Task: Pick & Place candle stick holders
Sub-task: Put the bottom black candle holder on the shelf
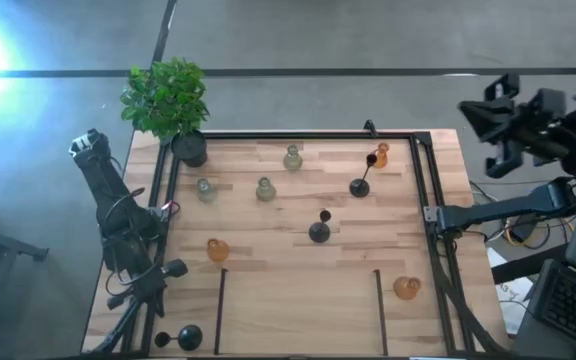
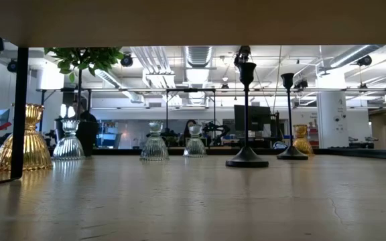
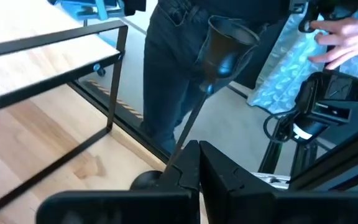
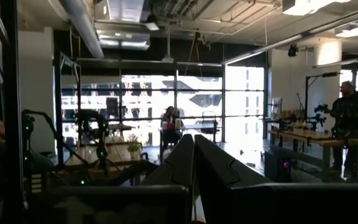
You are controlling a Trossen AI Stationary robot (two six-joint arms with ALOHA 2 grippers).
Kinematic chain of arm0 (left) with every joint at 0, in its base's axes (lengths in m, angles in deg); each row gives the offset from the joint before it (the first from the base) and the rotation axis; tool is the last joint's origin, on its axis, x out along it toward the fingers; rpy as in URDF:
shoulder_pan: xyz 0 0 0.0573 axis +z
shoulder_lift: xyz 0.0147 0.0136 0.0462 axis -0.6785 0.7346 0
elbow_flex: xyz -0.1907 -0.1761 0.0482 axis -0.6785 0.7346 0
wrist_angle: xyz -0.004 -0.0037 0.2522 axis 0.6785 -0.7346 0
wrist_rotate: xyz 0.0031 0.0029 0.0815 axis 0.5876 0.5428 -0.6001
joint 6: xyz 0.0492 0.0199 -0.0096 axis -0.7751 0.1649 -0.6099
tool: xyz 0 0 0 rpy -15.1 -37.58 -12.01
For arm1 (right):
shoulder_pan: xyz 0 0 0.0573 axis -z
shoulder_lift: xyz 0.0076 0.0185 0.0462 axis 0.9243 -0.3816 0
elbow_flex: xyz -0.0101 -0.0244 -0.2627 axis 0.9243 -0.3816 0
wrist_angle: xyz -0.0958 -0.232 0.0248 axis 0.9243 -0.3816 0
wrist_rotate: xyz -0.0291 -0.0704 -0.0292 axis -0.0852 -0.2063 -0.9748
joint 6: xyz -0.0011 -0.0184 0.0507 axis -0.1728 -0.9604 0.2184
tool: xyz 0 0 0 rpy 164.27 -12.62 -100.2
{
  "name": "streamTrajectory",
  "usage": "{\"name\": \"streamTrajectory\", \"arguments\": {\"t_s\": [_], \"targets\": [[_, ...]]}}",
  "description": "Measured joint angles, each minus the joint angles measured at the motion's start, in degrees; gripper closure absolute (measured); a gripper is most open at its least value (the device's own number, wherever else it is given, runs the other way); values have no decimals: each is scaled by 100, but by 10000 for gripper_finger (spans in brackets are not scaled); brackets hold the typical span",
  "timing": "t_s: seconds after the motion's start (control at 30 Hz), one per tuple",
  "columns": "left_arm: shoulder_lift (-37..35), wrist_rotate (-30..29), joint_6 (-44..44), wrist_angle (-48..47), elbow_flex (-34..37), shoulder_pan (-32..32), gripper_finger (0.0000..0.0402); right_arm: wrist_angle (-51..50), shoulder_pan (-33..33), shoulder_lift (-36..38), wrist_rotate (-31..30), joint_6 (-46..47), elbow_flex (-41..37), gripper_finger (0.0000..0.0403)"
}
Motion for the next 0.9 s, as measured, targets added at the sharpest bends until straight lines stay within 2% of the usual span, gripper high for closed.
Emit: {"name": "streamTrajectory", "arguments": {"t_s": [0.3, 0.43, 0.8, 0.9], "targets": [[-208, 114, -134, 323, -33, -2, 394, -4, 0, 331, 2, 59, -7, 394], [-279, 194, -544, 307, -15, -4, 395, -2, 0, 381, -3, -71, -2, 394], [-247, 168, -1002, 287, 12, 7, 394, -8, 0, 385, -1, -83, -9, 394], [-242, 22, -1184, 528, 20, 7, 395, -14, 0, 380, -1, -86, -9, 394]]}}
